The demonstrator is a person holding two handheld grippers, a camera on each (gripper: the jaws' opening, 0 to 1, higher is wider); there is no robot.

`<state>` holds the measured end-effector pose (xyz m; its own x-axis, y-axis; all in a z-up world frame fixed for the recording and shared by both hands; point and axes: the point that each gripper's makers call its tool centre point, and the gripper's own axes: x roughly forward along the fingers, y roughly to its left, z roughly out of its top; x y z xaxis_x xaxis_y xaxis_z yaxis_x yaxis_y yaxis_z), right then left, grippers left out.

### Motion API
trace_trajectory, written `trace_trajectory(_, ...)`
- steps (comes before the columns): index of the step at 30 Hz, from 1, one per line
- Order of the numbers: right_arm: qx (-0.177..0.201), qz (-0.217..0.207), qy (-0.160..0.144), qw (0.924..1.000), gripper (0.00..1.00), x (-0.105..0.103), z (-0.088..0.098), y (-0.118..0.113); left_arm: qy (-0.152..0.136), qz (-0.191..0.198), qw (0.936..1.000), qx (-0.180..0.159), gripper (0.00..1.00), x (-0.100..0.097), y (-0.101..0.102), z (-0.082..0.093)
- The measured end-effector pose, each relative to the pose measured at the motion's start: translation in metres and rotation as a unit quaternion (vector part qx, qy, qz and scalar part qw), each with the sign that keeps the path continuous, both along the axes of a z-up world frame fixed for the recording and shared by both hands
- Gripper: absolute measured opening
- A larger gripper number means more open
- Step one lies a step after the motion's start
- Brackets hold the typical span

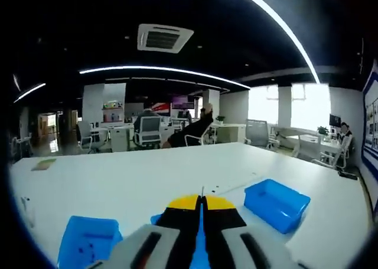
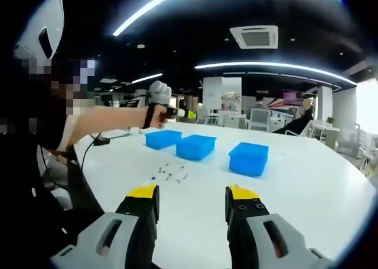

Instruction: Pick up the resistors one by one and place each resistor into its matching bin, sorting the parts by color and model until every resistor is separated into the correct bin for its type

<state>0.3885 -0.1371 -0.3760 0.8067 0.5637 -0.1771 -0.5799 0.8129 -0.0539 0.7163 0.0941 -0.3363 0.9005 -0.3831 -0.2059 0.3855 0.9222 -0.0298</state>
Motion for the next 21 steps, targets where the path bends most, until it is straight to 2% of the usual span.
trace_trajectory(4, 0.0, 0.002, 0.003, 1.0, 0.46, 0.001, -0.002, 0.0, 0.003, 0.003, 0.9999, 0.011, 0.09, 0.0, 0.002, -0.007)
trace_trajectory(9, 0.001, 0.004, 0.003, 1.0, 0.46, 0.003, -0.001, 0.0, -0.003, -0.003, 1.0, 0.009, 0.34, -0.009, 0.001, -0.007)
trace_trajectory(16, -0.001, 0.008, 0.004, 1.0, 0.46, 0.005, -0.003, 0.003, -0.002, -0.026, 0.9997, 0.001, 0.37, -0.039, 0.003, -0.009)
trace_trajectory(18, -0.002, 0.009, 0.005, 0.9999, 0.46, 0.007, -0.004, 0.003, 0.008, -0.031, 0.9992, -0.026, 0.37, -0.053, 0.001, -0.007)
trace_trajectory(21, -0.004, 0.011, 0.003, 0.9999, 0.46, 0.008, -0.003, 0.004, -0.002, -0.041, 0.999, -0.021, 0.37, -0.076, 0.0, -0.002)
